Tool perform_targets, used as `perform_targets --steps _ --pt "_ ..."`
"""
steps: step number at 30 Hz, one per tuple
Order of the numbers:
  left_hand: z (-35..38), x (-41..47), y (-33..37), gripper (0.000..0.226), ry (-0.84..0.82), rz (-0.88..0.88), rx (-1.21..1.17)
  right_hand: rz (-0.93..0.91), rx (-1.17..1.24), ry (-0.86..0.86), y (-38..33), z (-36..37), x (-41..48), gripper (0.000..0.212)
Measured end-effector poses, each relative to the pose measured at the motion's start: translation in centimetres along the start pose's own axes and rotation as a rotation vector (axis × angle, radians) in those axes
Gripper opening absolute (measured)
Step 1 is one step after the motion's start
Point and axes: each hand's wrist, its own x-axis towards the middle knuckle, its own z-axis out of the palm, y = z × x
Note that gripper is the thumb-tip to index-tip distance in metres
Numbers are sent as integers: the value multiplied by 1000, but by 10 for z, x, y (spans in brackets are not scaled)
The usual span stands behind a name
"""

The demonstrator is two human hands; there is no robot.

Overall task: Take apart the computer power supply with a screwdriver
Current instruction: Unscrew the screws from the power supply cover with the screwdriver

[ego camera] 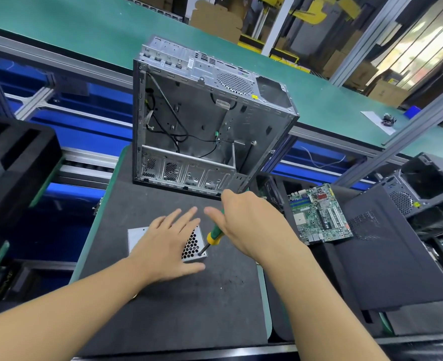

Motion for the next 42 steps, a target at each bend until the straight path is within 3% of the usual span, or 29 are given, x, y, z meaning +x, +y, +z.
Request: perform_targets --steps 2,6,9,11,14,17,20,23,28,31,33,36,38,42 --pt "2 1 9 105 39 -56 53 -62 69 -63 -3 -2 3 30" --pt "7 1 10 86 203 -1 130 -214 194 -253 4 -15 5 6" --pt "9 1 7 84 226 -12 125 -201 201 -362 12 -24 7 9" --pt "8 2 9 81 233 -2 140 -180 193 -352 9 -23 8 8" --pt "5 1 12 75 240 -9 155 -95 173 -264 -1 -14 11 31" --pt "7 1 8 85 170 -51 141 -77 64 -148 -3 -9 15 24" --pt "6 3 7 88 137 -80 148 -136 121 -235 3 -15 17 11" --pt "5 3 9 85 139 -78 167 -233 212 -357 8 -24 15 24" --pt "4 1 13 84 128 -81 202 -107 190 -246 9 -13 16 38" --pt "3 2 11 87 121 -93 196 -183 144 -182 9 -11 18 22" --pt "2 2 10 84 153 -88 186 -284 162 -235 12 -14 17 7" --pt "1 2 10 83 172 -70 179 -317 166 -349 16 -21 17 18" --pt "0 1 11 78 201 -44 198 -273 151 -295 13 -18 16 9" --pt "0 -2 16 73 234 -28 205 -269 -32 -44 -1 -2 14 26"
